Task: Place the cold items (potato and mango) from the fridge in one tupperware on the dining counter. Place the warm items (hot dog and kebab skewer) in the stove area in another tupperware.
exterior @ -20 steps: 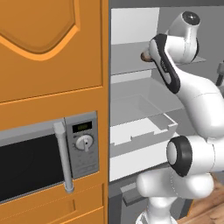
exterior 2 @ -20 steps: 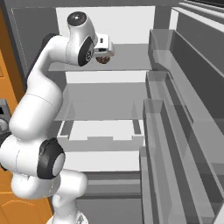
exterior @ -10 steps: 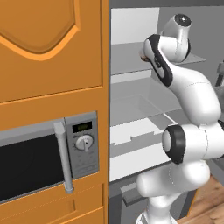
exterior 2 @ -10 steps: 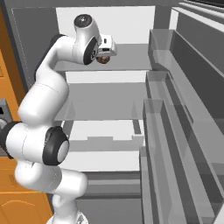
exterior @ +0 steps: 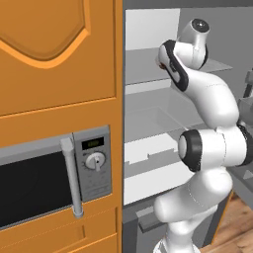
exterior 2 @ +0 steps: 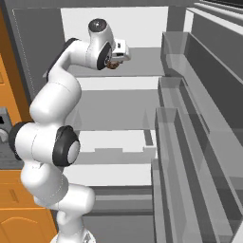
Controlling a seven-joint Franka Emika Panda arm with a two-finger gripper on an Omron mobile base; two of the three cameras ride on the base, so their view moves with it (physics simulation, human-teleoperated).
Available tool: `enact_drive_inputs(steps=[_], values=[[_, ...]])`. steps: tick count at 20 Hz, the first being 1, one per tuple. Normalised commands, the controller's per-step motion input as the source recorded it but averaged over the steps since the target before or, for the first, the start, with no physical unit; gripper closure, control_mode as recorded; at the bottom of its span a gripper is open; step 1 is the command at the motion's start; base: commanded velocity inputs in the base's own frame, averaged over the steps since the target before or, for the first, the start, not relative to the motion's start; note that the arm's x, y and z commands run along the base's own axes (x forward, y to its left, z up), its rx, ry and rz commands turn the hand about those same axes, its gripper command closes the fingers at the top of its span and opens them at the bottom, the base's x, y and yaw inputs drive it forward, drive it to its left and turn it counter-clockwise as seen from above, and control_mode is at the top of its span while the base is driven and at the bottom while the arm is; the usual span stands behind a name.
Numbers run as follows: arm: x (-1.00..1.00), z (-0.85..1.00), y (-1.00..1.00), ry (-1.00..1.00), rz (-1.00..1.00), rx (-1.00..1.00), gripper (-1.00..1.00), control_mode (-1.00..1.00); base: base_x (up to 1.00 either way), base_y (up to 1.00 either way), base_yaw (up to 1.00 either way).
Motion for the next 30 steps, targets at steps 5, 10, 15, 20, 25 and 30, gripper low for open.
enact_drive_inputs(steps=[5, 10, 15, 20, 25, 30], values=[[0.36, -0.1, -0.02, 0.0, 0.01, 0.0, -1.0, -1.0, 0.0, 0.0, 0.0], [0.17, -0.15, 0.0, 0.02, 0.0, -0.01, -1.0, -1.0, 0.0, 0.0, 0.0], [-0.01, -0.22, 0.0, 0.03, 0.0, 0.0, -1.0, -1.0, 0.0, 0.0, 0.0], [-0.03, -0.23, -0.02, 0.02, 0.0, -0.01, -1.0, -1.0, 0.0, 0.0, 0.0], [0.02, -0.33, 0.0, 0.1, 0.0, -0.08, 1.0, -1.0, 0.0, 0.0, 0.0], [0.03, -0.23, 0.02, 0.06, 0.0, -0.08, 1.0, -1.0, 0.0, 0.0, 0.0]])
